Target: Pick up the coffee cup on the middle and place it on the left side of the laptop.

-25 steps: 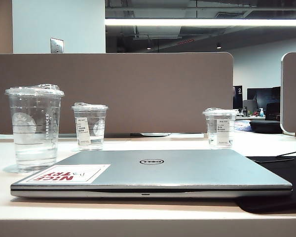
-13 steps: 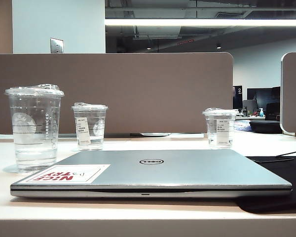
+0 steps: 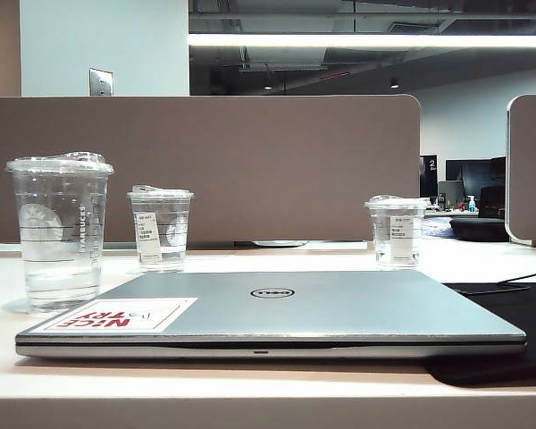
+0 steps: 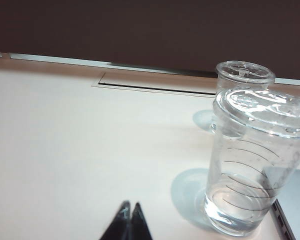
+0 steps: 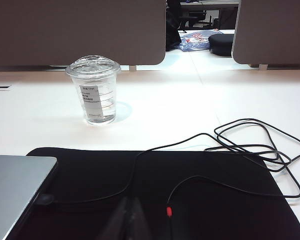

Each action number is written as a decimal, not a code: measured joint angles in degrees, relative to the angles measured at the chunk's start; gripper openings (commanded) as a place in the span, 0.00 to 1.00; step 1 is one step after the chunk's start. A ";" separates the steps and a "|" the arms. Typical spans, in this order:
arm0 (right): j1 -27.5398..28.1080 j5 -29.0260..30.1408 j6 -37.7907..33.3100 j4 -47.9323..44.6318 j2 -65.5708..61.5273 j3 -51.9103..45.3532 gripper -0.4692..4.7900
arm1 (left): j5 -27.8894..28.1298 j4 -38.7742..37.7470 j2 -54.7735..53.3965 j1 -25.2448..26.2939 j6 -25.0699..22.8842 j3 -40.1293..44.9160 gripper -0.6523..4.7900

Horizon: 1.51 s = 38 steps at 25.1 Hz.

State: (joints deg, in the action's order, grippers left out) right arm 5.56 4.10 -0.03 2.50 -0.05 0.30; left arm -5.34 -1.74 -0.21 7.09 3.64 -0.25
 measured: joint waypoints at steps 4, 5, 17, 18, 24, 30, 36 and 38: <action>-0.02 0.02 0.02 0.00 0.00 0.00 0.08 | 0.00 0.00 0.00 0.00 0.02 0.00 0.11; -0.07 0.00 0.00 0.00 0.00 0.00 0.08 | 0.00 0.00 0.00 0.00 0.66 0.00 0.11; -0.11 0.02 0.00 0.00 0.00 0.00 0.08 | 0.00 0.02 0.00 0.00 2.38 0.00 0.11; -0.11 0.00 0.02 0.00 0.00 0.00 0.08 | 0.00 0.02 0.00 0.00 2.38 0.00 0.11; -0.11 0.00 0.00 0.00 0.00 0.00 0.08 | 0.00 0.02 0.00 0.00 2.36 0.00 0.11; -0.11 0.02 0.02 0.00 0.00 0.00 0.08 | 0.52 -0.26 0.15 -3.15 -4.09 0.00 0.11; -0.11 0.00 0.00 0.00 0.00 0.00 0.08 | 2.60 -0.24 0.15 -7.76 -3.58 0.00 0.11; -0.11 0.02 0.00 0.00 0.00 0.00 0.08 | 2.60 -0.22 0.15 -7.82 -2.62 0.00 0.11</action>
State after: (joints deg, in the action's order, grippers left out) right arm 5.45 4.12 -0.03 2.50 -0.05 0.30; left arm -2.74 -1.96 -0.05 -0.73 1.02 -0.25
